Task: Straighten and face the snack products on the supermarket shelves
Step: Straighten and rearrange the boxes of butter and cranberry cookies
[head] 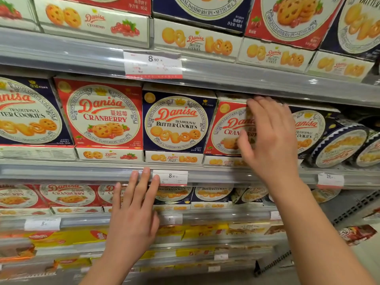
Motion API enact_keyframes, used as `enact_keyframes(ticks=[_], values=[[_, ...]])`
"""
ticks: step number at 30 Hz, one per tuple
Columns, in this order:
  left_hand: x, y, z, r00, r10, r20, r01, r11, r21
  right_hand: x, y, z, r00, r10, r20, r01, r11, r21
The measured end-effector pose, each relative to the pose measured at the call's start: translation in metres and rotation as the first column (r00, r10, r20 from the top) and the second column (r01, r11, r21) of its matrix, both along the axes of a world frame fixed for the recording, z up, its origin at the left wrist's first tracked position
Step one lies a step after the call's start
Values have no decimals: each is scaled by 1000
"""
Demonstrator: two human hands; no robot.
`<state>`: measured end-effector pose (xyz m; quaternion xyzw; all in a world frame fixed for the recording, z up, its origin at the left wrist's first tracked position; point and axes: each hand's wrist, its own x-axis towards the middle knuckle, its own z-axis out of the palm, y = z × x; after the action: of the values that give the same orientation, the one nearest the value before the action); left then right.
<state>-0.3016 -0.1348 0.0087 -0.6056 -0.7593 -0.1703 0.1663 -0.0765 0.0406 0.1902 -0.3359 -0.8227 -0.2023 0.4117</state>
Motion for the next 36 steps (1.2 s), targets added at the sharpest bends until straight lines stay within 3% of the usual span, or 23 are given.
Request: enact_keyframes(ticks=[14,22,27,29,32,36], values=[[1,5,-6,1000,14,-2,-14,999,34,41,-24,24,988,105,114,-102,994,-35],[-1,-2,1,982,-118,146,100,987,124,73,-51,21,965,233,-121,-259,925,-279],[-8,-21,29,916,-175,360,72,957,280,59,-57,-24,884,344,-316,-466,701,-540],[-12,-29,46,927,-129,353,2,941,339,47,-59,-41,855,354,-379,-518,572,-636],[-21,-41,67,931,-32,363,-110,925,363,23,-60,-64,800,327,-504,-593,300,-747],[-33,-60,85,927,80,367,-221,906,360,-7,-56,-87,793,351,-499,-576,165,-800]])
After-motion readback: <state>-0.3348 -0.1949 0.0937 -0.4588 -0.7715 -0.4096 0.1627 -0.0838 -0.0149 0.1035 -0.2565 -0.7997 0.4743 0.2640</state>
